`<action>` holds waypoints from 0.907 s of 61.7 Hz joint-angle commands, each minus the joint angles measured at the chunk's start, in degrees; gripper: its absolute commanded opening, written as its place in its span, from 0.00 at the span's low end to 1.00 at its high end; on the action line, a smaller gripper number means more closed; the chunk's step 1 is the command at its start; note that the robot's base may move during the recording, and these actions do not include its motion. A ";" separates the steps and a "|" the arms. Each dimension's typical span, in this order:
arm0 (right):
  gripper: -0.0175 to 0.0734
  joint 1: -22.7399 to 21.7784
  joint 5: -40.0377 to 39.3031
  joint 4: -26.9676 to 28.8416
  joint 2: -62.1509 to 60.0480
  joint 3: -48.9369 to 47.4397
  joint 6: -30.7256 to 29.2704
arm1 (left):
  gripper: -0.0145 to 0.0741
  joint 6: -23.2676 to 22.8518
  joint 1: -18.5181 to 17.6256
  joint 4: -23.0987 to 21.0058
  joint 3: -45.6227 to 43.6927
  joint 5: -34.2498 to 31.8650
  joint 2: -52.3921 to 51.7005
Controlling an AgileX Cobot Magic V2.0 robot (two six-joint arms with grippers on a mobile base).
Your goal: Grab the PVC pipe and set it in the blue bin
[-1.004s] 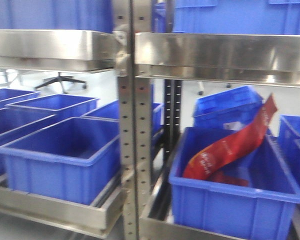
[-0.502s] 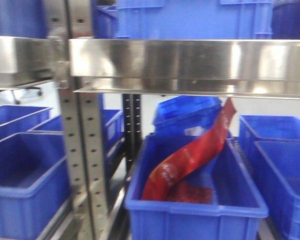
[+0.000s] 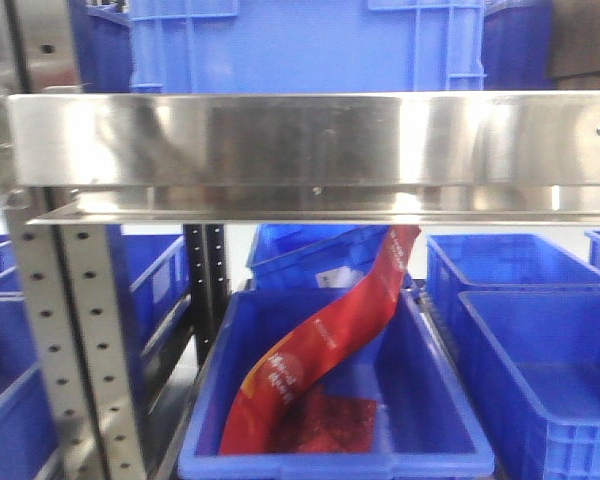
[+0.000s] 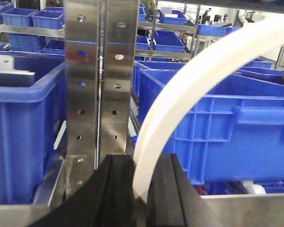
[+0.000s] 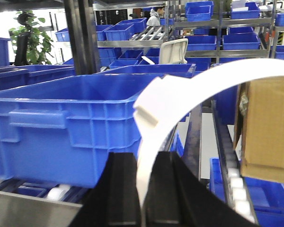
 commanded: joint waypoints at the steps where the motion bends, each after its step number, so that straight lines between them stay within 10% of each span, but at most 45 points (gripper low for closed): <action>1: 0.01 0.09 -1.40 -0.65 -0.24 0.05 -0.08 | 0.04 -0.32 -0.18 -0.41 0.02 -1.61 -0.33; 56: 0.01 0.09 -1.40 -0.65 -0.24 0.05 -0.08 | 0.04 -0.32 -0.18 -0.41 0.02 -1.61 -0.33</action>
